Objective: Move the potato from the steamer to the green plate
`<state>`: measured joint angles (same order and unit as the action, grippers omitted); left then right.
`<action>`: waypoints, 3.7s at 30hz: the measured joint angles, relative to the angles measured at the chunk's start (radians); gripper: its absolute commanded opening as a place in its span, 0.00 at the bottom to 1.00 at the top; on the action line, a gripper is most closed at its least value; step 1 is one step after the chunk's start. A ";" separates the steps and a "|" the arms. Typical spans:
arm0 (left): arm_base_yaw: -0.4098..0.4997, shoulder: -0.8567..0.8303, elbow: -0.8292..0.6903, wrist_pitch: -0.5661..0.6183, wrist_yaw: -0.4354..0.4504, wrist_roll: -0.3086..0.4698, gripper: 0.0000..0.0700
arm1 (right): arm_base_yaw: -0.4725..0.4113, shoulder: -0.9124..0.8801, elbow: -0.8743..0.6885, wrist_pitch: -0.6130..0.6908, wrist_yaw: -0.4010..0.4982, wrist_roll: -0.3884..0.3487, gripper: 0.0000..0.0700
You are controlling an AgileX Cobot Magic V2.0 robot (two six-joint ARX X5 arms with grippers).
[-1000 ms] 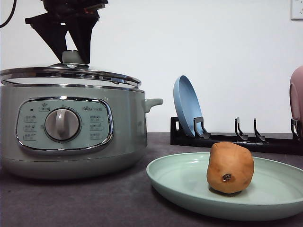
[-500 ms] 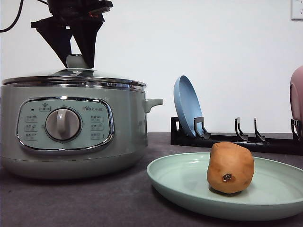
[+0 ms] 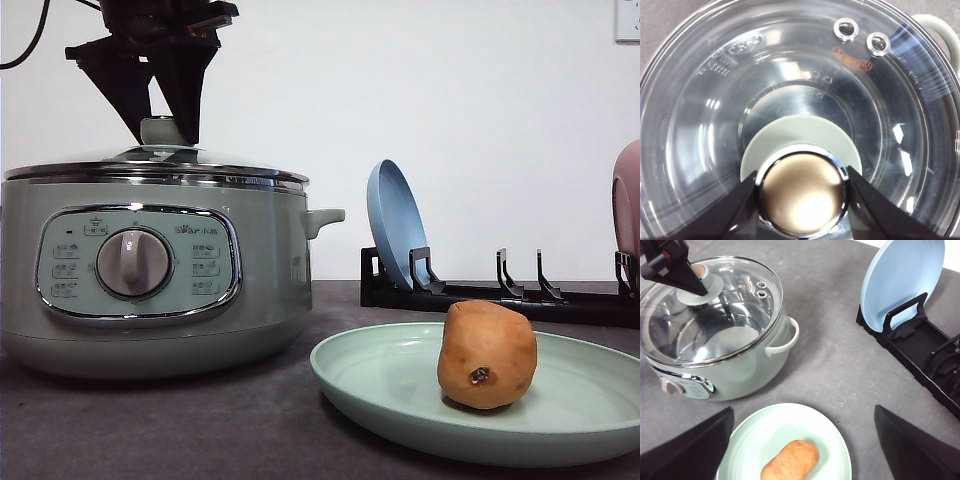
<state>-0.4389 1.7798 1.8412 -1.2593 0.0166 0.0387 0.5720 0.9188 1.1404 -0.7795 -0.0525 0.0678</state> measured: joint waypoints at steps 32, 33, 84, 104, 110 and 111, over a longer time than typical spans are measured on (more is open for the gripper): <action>-0.002 -0.262 0.064 -0.048 0.202 -0.027 0.73 | 0.000 0.000 0.000 -0.054 -0.081 -0.012 0.81; -0.002 -0.270 0.064 -0.060 0.215 -0.027 0.73 | 0.000 0.000 0.000 -0.063 -0.097 -0.012 0.81; -0.035 -0.336 0.064 -0.154 0.250 -0.030 0.00 | 0.000 0.000 0.000 -0.311 -0.217 0.018 0.00; 0.156 -0.611 -0.045 0.318 0.247 0.001 0.00 | 0.000 0.000 0.000 -0.308 -0.217 0.018 0.00; 0.338 -0.851 -0.321 0.612 0.223 0.000 0.00 | 0.000 0.000 0.000 -0.308 -0.217 0.018 0.00; 0.367 -0.891 -0.380 0.660 0.201 0.001 0.00 | 0.000 0.000 0.000 -0.308 -0.217 0.018 0.00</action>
<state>-0.0717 0.8886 1.4612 -0.5998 0.2177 0.0394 0.5720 0.9188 1.1404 -1.0874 -0.2691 0.0860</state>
